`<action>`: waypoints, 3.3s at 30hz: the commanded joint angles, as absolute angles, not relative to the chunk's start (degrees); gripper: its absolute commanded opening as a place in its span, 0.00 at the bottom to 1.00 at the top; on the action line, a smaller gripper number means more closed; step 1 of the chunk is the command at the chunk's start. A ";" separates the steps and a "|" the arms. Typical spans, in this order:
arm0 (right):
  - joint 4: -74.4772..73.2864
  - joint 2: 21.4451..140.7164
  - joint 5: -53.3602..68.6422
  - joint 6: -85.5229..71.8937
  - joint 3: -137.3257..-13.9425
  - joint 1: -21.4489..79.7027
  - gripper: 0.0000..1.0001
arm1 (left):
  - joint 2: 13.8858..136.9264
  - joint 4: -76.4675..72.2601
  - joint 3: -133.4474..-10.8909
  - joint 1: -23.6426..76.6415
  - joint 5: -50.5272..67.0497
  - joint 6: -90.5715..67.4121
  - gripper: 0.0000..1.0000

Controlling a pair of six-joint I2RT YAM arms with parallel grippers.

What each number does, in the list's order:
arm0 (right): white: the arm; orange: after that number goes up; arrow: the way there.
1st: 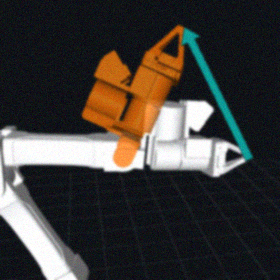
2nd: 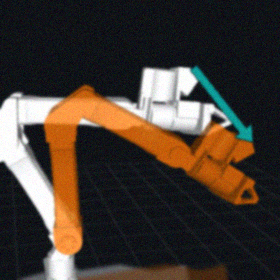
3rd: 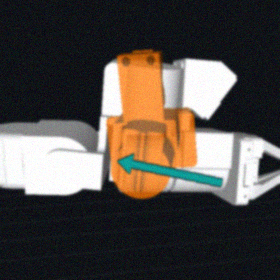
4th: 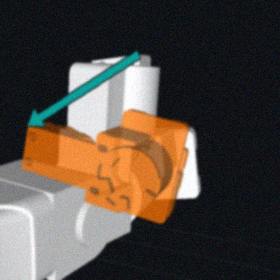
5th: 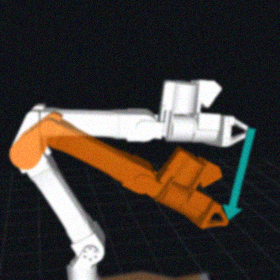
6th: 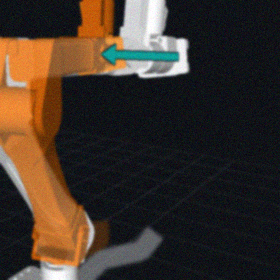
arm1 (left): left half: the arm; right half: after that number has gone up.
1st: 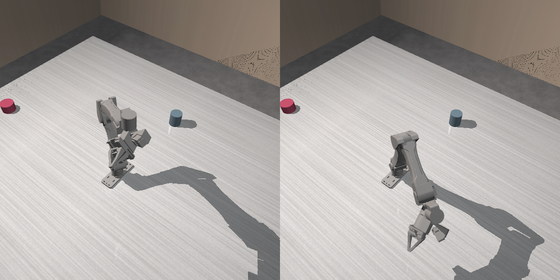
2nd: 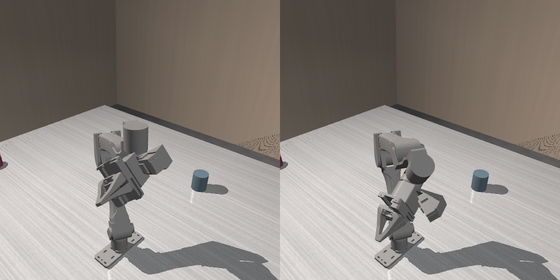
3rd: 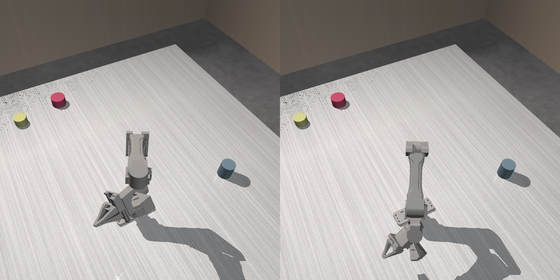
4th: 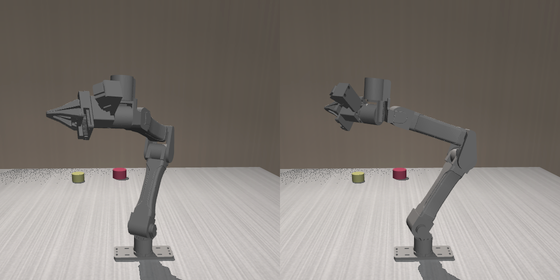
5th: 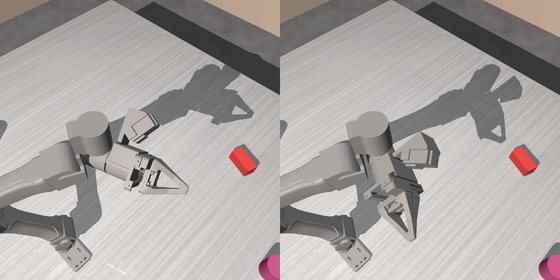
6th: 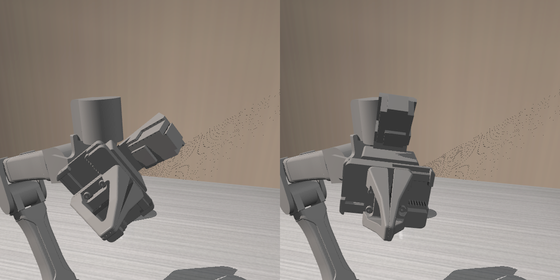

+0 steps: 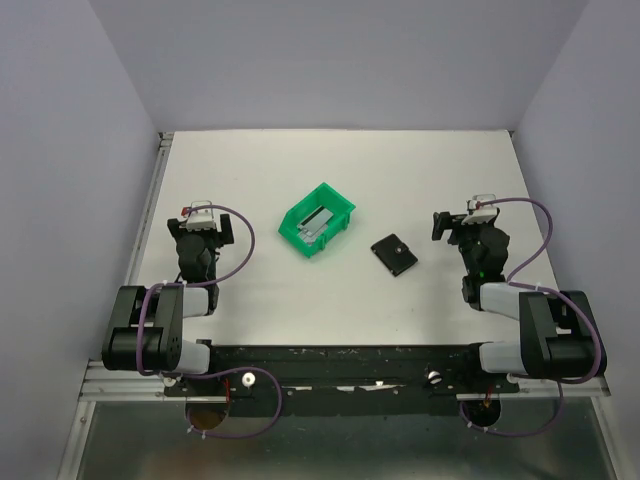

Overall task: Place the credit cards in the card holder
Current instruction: Open the card holder at the center of the board.

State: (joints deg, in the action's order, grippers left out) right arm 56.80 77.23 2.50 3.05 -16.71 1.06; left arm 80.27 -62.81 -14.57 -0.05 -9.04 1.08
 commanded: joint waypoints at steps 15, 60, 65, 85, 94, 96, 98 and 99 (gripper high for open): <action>56.69 77.52 2.37 2.90 -16.52 0.88 1.00 | 80.16 -63.10 -15.38 -0.44 -9.58 1.14 0.99; -14.77 86.74 16.87 -30.32 -42.19 5.36 0.72 | 64.95 -10.54 -36.48 2.55 2.99 -35.07 0.99; -14.85 90.70 17.84 -30.85 -44.64 5.71 0.58 | 64.60 -10.55 -36.65 3.08 3.43 -35.16 0.99; -12.31 88.96 22.58 -31.02 -43.25 5.89 0.01 | 63.20 -14.15 -36.91 3.60 12.82 -42.10 0.74; -8.96 75.25 28.47 -32.17 -39.73 5.80 0.01 | 60.12 -20.57 -35.42 13.86 20.49 -46.85 0.66; -9.58 72.26 28.83 -32.43 -39.55 5.80 0.01 | 59.68 -22.31 -34.29 17.56 19.95 -47.89 0.70; -9.93 69.36 29.18 -33.13 -39.46 5.80 0.00 | 59.94 -27.22 -32.09 20.47 20.30 -50.96 0.75; -10.02 68.04 29.35 -33.66 -39.46 5.80 0.01 | 60.20 -30.29 -30.86 21.52 20.74 -52.46 0.76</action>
State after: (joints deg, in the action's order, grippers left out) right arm -10.74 72.62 26.20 -31.73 -40.34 5.45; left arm 60.66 -20.53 -35.03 17.15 17.89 -46.68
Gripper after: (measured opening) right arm 0.013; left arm 0.719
